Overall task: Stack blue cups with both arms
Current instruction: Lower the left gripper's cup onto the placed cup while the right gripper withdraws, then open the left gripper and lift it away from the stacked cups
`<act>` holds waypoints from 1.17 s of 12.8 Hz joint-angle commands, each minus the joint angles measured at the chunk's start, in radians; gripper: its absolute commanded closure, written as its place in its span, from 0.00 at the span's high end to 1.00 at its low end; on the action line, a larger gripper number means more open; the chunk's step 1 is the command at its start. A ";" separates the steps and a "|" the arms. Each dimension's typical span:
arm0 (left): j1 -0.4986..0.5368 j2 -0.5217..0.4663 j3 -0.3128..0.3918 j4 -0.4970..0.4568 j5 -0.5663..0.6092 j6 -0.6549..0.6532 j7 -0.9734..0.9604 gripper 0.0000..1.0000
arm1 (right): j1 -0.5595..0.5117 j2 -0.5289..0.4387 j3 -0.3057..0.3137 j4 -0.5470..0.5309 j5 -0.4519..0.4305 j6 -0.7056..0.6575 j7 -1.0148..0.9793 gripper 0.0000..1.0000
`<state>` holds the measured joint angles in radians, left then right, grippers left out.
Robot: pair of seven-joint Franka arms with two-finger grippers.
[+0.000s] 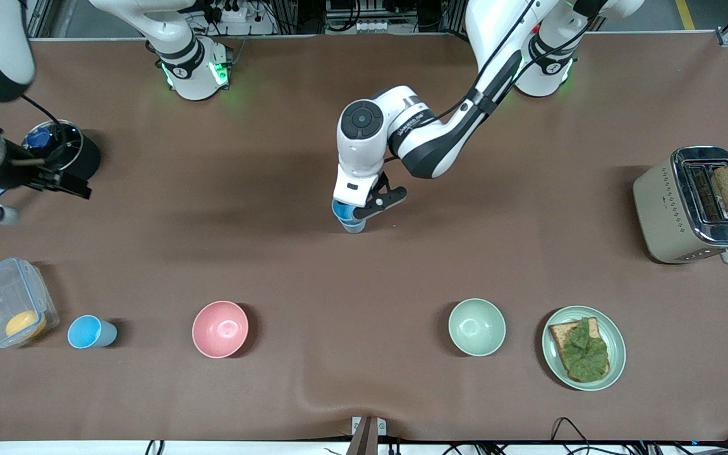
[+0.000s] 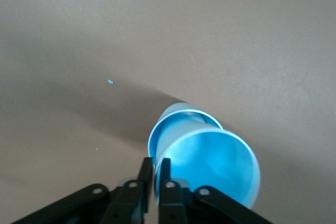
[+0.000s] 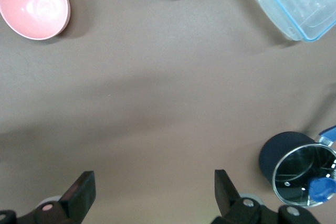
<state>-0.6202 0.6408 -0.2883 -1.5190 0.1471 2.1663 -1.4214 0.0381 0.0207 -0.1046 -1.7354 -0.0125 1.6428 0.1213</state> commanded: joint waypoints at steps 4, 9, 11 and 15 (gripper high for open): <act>0.213 -0.241 0.023 0.003 0.071 -0.094 0.105 1.00 | -0.024 0.018 0.022 0.123 -0.003 -0.079 -0.025 1.00; 0.460 -0.369 0.023 0.005 0.071 -0.111 0.417 1.00 | -0.040 0.033 0.057 0.152 -0.001 -0.103 -0.022 1.00; 0.546 -0.414 0.018 0.016 0.063 -0.201 0.597 1.00 | -0.035 0.034 0.057 0.160 0.000 -0.104 -0.014 1.00; 0.683 -0.480 0.011 0.042 0.010 -0.338 0.850 1.00 | -0.032 0.036 0.057 0.158 0.003 -0.106 0.032 1.00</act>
<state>0.0057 0.2087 -0.2566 -1.4705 0.1931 1.8824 -0.6447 0.0343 0.0406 -0.0734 -1.6072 -0.0121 1.5565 0.1290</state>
